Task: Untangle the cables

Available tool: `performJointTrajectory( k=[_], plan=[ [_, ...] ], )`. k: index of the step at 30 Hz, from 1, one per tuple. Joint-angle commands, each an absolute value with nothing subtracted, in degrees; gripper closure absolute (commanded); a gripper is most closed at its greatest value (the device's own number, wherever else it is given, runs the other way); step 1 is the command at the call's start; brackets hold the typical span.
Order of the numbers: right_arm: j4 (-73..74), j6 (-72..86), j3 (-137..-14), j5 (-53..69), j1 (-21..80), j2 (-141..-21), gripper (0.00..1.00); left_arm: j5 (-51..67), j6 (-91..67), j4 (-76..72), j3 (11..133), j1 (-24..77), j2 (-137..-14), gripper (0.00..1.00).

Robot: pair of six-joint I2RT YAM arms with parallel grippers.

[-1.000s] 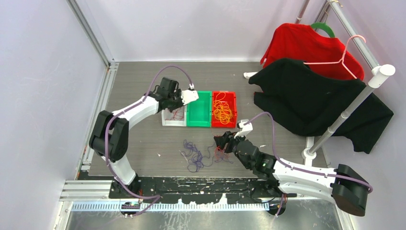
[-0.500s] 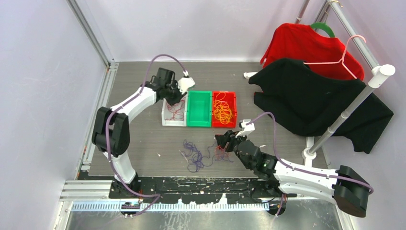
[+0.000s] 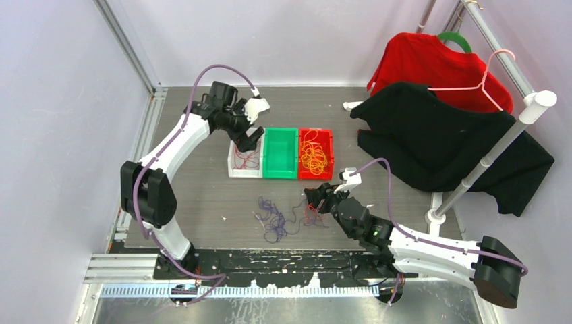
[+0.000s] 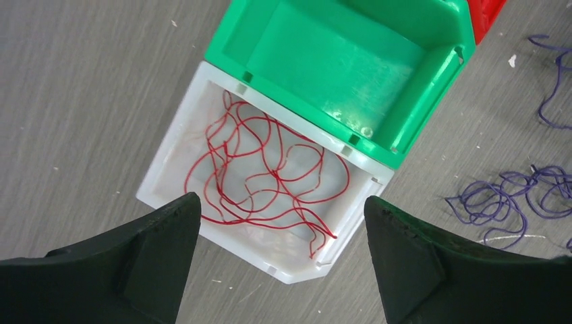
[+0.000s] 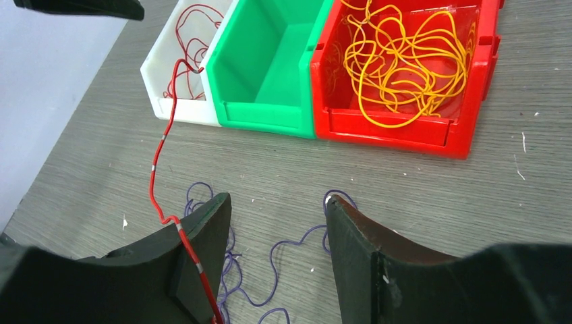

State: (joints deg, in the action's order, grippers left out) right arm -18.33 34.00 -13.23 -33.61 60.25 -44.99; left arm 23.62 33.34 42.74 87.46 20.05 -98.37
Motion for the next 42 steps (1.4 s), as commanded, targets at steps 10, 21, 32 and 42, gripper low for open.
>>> performJointTrajectory(
  k=[10, 21, 32, 42],
  plan=[
    [-25.23, 31.90, -16.23, -31.79, 60.12, -48.82, 0.41, 50.06, 41.48, 63.02, 93.50, 21.66, -90.24, 0.02],
    [-32.70, 27.81, -28.29, -9.88, 59.68, -58.89, 0.44, 49.64, 27.08, 60.01, 84.46, 23.77, -79.57, 0.00],
    [-37.89, 26.77, -32.48, 1.47, 59.68, -62.70, 0.43, 61.09, -8.15, 31.23, 76.77, 23.45, -66.30, 0.00],
    [-31.58, 25.23, -36.77, 5.68, 59.73, -64.25, 0.44, 48.81, 48.70, 74.56, 90.99, 31.96, -72.14, 0.15]
  ],
)
